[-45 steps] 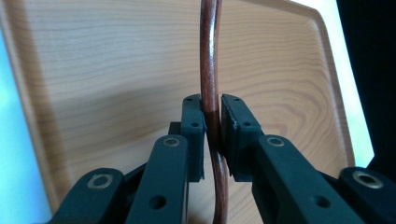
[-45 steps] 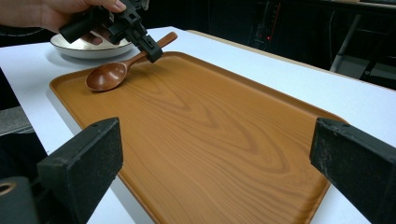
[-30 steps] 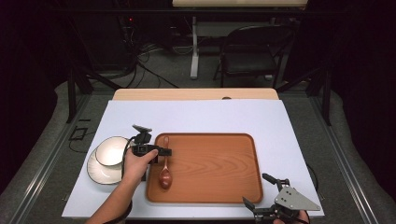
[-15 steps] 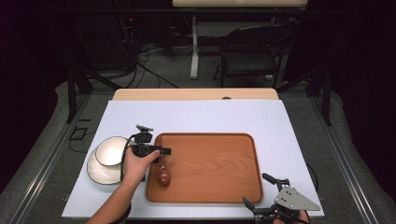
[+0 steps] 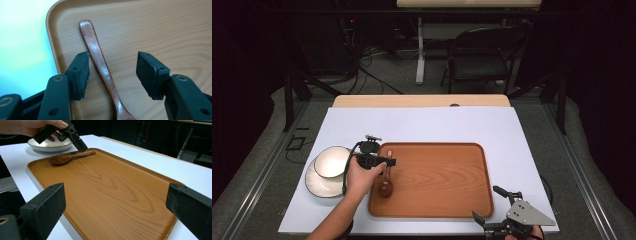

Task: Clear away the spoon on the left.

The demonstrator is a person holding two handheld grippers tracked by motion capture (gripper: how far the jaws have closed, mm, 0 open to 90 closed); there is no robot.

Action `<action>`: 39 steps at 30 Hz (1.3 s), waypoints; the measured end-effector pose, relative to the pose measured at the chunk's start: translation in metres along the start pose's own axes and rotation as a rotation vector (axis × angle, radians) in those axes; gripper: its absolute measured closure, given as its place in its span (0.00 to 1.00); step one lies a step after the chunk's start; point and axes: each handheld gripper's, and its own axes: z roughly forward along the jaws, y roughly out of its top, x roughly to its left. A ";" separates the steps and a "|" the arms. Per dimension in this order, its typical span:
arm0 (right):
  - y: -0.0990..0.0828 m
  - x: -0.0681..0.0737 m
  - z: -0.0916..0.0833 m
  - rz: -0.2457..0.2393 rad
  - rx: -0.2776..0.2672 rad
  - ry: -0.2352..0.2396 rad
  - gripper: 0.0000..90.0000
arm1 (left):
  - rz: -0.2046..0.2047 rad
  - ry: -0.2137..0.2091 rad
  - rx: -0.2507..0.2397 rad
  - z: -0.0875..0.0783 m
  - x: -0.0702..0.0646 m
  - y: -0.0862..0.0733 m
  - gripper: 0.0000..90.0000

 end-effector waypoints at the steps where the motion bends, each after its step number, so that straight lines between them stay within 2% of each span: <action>1: 0.000 0.000 0.000 0.000 0.001 0.001 0.03 | 0.005 0.001 -0.004 -0.002 -0.001 0.000 0.49; 6: 0.000 0.000 0.000 -0.001 0.002 0.001 0.03 | 0.023 0.000 -0.038 -0.011 -0.004 -0.001 0.49; 11: 0.000 0.000 0.000 -0.001 -0.001 0.001 0.03 | 0.051 0.017 -0.074 -0.022 -0.003 -0.003 0.50; 13: 0.000 0.000 0.000 -0.001 0.000 0.000 0.03 | 0.061 0.021 -0.106 -0.031 -0.002 -0.008 0.50; 16: 0.000 0.000 0.000 -0.001 0.000 0.000 0.03 | 0.069 0.025 -0.124 -0.036 0.000 -0.011 0.50; 24: 0.000 0.001 0.000 -0.001 0.002 0.001 0.03 | 0.085 0.029 -0.201 -0.057 0.010 -0.029 0.50; 26: 0.000 0.001 0.000 -0.005 0.001 0.001 0.03 | 0.103 0.033 -0.238 -0.065 0.014 -0.037 0.49; 27: 0.000 0.001 0.000 -0.005 0.001 0.001 0.03 | 0.103 0.033 -0.238 -0.065 0.014 -0.037 0.49; 28: 0.000 0.001 0.000 0.000 0.002 0.000 0.03 | 0.108 0.043 -0.268 -0.070 0.016 -0.043 0.49; 30: 0.000 0.001 0.000 -0.001 0.002 -0.001 0.03 | 0.116 0.046 -0.278 -0.073 0.017 -0.046 0.49; 33: 0.000 0.001 0.000 0.003 0.004 0.000 0.03 | 0.145 0.065 -0.328 -0.081 0.022 -0.058 0.49; 36: 0.000 0.001 0.001 -0.005 0.003 0.000 0.03 | 0.162 0.077 -0.348 -0.084 0.025 -0.064 0.48; 37: 0.000 0.001 0.001 -0.005 0.004 0.001 0.03 | 0.175 0.086 -0.373 -0.088 0.027 -0.070 0.48; 39: 0.000 0.001 0.001 -0.001 0.005 0.002 0.03 | 0.181 0.090 -0.391 -0.091 0.030 -0.076 0.47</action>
